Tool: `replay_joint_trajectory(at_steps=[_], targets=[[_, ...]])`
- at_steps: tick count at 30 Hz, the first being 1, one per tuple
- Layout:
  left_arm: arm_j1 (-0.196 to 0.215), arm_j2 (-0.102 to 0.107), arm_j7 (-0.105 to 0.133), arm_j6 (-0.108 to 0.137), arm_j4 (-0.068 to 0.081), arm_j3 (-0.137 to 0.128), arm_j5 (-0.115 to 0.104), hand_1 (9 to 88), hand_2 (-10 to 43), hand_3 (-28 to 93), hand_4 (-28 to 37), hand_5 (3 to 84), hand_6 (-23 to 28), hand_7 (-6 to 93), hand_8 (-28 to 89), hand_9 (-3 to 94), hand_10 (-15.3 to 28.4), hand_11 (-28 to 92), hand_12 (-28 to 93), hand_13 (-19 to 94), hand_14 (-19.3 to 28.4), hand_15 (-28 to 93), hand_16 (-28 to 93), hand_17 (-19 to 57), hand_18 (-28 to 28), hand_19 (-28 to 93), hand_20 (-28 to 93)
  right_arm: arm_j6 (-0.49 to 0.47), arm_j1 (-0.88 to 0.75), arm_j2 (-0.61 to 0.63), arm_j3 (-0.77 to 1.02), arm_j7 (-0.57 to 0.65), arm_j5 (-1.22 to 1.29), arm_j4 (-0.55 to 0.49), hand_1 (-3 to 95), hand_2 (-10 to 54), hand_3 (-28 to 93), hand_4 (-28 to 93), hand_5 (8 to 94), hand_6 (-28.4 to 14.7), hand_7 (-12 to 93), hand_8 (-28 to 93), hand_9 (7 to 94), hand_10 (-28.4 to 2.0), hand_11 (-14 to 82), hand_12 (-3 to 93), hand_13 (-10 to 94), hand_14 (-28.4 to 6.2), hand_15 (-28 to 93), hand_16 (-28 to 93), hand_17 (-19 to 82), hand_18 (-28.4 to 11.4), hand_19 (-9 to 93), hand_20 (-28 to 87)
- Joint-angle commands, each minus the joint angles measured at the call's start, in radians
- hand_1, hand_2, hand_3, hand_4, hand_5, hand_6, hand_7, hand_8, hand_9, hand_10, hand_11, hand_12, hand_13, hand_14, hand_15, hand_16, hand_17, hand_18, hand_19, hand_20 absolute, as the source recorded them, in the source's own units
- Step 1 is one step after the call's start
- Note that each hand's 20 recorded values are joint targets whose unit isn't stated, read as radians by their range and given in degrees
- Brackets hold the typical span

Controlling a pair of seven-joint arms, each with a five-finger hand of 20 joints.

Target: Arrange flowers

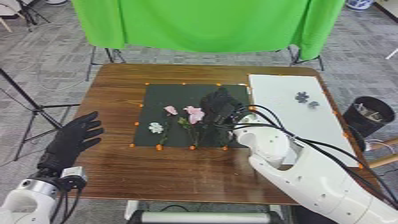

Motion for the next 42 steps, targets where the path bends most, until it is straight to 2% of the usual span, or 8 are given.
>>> replay_joint_trajectory(at_steps=[1,12,20,25,28,32,35,42], targets=[[0.01,-0.002,-0.009,-0.013,0.003,-0.006,0.004,27.0,-6.3,70,-25.2,28.1,3.7,25.0,-13,23.0,11.8,31,16,18,13.6,39,-1,-7.6,21.7,49,10,-0.031,-0.041,0.016,0.053,-0.064,0.0,-0.05,30.1,-9.5,84,-28,60.3,2.7,48,-4,69.5,-8.6,41.7,25.1,68,-4.9,67,20,23,-19.9,77,37],[0.019,-0.001,-0.007,-0.011,0.001,-0.01,0.001,27.0,-6.2,70,-25.0,28.1,3.6,25.0,-13,23.0,11.8,31,16,18,13.6,39,-1,-7.6,21.6,49,10,-0.034,-0.089,0.058,0.138,-0.045,0.03,-0.121,28.6,-9.5,85,-28,59.7,2.8,47,-6,67.7,-8.8,42.1,25.0,66,-5.2,67,20,22,-19.8,77,38],[0.045,-0.005,0.011,0.01,-0.01,-0.019,-0.009,27.1,-6.0,70,-25.1,28.1,3.6,25.0,-13,23.0,11.8,30,16,18,13.6,39,-1,-7.6,21.6,49,10,-0.006,-0.052,0.17,0.179,0.167,0.052,-0.093,28.8,-7.3,88,-28,55.0,1.7,47,-7,61.8,-9.7,42.6,25.3,61,-5.9,66,19,22,-19.7,76,37],[0.052,-0.006,0.015,0.015,-0.012,-0.021,-0.011,27.1,-5.9,70,-25.1,28.1,3.7,24.9,-13,23.0,11.8,31,16,18,13.6,39,-1,-7.6,21.6,49,10,-0.062,-0.028,0.236,0.2,0.33,0.096,-0.027,27.1,-6.3,92,-28,45.9,-1.0,46,-21,49.0,-12.1,43.2,23.3,51,-8.1,65,15,19,-19.7,76,36],[0.055,-0.007,0.018,0.017,-0.013,-0.021,-0.013,27.1,-5.9,70,-25.2,28.1,3.7,24.9,-13,23.0,11.8,31,16,18,13.6,39,-1,-7.6,21.6,49,10,-0.146,-0.027,0.249,0.231,0.389,0.155,0.007,26.4,-6.7,93,-28,36.9,-4.0,46,-20,39.7,-14.4,41.3,22.3,43,-9.8,62,11,18,-19.8,76,35],[0.049,-0.009,0.016,0.014,-0.012,-0.018,-0.01,27.1,-5.9,70,-25.2,28.1,3.7,24.9,-13,23.0,11.8,31,16,18,13.7,39,-1,-7.6,21.6,49,10,-0.134,-0.033,0.276,0.231,0.429,0.19,0.053,25.1,-6.2,93,-27,25.1,-8.0,35,-16,26.4,-17.3,26.3,21.6,28,-14.4,38,12,10,-21.5,63,25],[0.053,-0.013,0.013,0.016,-0.013,-0.022,-0.011,27.1,-5.9,70,-25.3,28.1,3.6,25.0,-13,22.9,11.8,31,16,18,13.6,39,-1,-7.6,21.6,49,10,-0.128,-0.026,0.279,0.224,0.457,0.243,0.092,24.6,-5.8,92,-26,21.7,-8.9,29,-12,22.9,-17.5,18.8,22.6,23,-16.6,25,16,7,-21.7,59,20],[0.044,-0.016,0.007,0.01,-0.009,-0.02,-0.007,26.9,-5.9,70,-25.2,28.1,3.6,25.0,-13,22.9,11.8,31,16,18,13.6,39,-1,-7.6,21.6,49,10,-0.141,-0.034,0.289,0.223,0.514,0.262,0.146,25.0,-6.9,92,-26,21.2,-9.3,27,-11,22.9,-17.4,16.3,23.1,26,-16.9,20,18,7,-22.2,57,18]])
